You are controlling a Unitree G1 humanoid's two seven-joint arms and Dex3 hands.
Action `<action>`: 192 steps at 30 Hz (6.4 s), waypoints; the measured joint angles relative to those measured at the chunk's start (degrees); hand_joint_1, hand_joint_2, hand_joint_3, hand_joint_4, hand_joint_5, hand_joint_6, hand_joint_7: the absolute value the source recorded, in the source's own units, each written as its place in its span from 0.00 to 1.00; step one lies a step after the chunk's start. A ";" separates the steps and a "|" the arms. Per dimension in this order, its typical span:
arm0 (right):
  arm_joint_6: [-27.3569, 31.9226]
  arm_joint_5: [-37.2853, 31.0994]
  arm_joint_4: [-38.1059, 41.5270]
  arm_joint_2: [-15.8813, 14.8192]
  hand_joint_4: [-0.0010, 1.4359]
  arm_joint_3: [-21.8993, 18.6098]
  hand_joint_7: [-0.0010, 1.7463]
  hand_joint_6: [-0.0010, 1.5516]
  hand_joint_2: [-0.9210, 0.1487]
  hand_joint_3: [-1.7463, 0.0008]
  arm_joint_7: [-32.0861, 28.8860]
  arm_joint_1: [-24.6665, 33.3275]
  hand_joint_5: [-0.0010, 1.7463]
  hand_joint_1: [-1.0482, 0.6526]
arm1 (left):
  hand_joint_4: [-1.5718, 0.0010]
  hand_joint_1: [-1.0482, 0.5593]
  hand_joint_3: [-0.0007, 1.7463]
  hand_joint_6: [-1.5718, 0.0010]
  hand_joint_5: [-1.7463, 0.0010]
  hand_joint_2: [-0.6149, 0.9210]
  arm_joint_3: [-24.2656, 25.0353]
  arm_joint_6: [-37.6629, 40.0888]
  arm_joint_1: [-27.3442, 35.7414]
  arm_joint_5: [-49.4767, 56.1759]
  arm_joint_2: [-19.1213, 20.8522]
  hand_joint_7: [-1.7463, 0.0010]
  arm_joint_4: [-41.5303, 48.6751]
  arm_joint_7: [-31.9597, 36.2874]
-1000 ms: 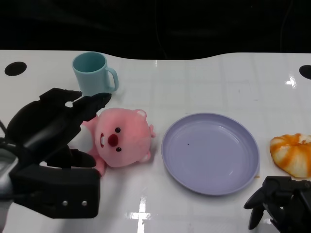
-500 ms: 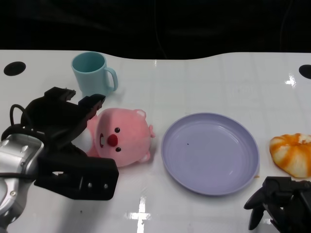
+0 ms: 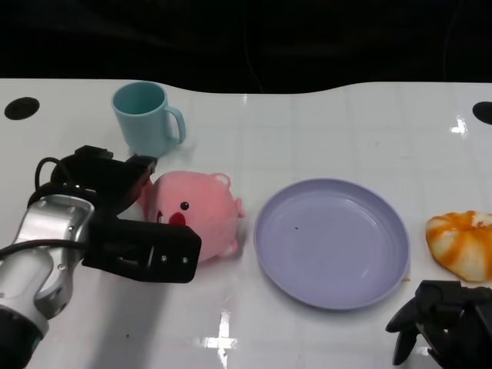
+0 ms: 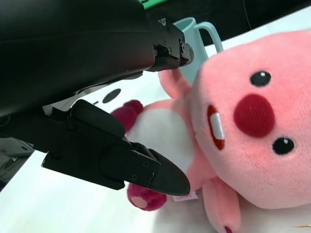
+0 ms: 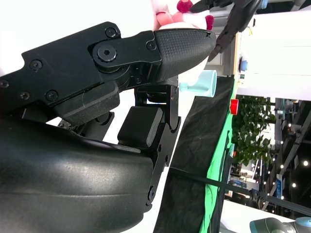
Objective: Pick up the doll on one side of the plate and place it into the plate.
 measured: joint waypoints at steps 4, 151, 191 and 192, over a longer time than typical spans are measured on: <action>-0.02 -0.53 -0.18 0.00 0.79 0.22 0.46 0.75 0.00 0.83 -0.28 0.16 0.71 0.02 | 0.97 0.15 0.01 0.94 0.91 1.00 -2.06 -0.74 -3.35 -0.77 -1.55 0.99 6.89 2.65; 0.79 0.36 -2.93 -0.25 0.76 1.30 0.49 0.71 0.00 0.82 -0.42 1.65 0.73 0.04 | 1.00 0.00 0.27 0.99 0.99 1.00 -13.21 -7.75 -19.15 -13.62 -25.66 1.00 24.38 10.86; 0.79 0.44 -2.01 -0.62 0.76 1.09 0.49 0.72 0.00 0.82 -0.40 0.69 0.73 0.04 | 0.70 0.46 0.03 0.55 0.60 1.00 7.64 -33.85 7.20 -40.88 -13.38 0.95 -5.38 9.27; 0.79 0.46 -2.01 -0.63 0.76 1.09 0.49 0.71 0.00 0.82 -0.38 0.68 0.73 0.04 | 0.70 0.48 0.03 0.53 0.55 1.00 8.35 -35.84 7.77 -42.16 -13.68 0.95 -4.44 9.62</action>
